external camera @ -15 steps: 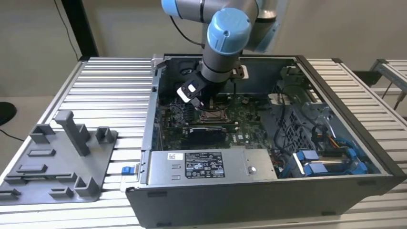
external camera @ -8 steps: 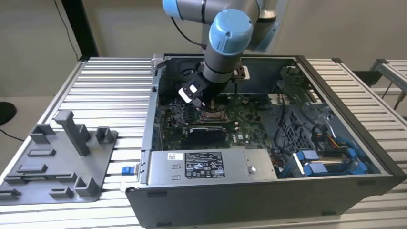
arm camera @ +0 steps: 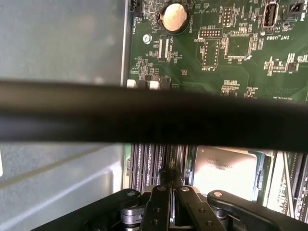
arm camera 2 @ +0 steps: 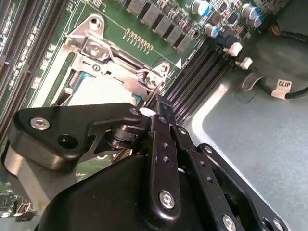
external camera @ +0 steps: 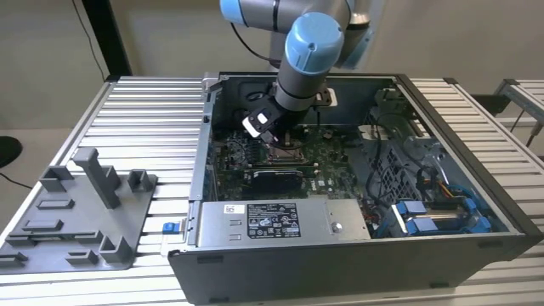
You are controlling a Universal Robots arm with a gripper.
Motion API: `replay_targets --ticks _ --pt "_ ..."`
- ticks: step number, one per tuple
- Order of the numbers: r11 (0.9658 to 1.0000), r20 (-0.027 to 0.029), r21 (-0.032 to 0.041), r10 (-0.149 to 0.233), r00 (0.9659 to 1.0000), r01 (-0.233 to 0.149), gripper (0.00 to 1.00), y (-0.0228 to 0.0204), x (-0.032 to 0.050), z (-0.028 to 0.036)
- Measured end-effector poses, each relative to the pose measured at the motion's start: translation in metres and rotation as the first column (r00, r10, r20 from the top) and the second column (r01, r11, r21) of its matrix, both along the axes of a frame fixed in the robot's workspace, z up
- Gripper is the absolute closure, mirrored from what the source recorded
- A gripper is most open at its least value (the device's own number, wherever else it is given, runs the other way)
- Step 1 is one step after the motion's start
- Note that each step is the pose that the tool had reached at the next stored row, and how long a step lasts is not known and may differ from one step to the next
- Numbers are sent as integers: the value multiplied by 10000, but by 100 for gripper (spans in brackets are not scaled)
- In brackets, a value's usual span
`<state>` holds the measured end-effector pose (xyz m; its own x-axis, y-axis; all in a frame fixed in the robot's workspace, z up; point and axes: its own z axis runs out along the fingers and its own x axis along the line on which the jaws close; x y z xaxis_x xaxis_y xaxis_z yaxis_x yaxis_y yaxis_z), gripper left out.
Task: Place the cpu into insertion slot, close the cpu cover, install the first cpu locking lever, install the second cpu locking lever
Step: 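Install the first cpu locking lever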
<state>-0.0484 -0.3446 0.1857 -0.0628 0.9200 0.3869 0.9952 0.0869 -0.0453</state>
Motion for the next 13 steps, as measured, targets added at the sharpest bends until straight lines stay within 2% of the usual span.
replay_targets --ticks 13 --pt "10000 -105 97 1 9999 0 100 -6 101 0"
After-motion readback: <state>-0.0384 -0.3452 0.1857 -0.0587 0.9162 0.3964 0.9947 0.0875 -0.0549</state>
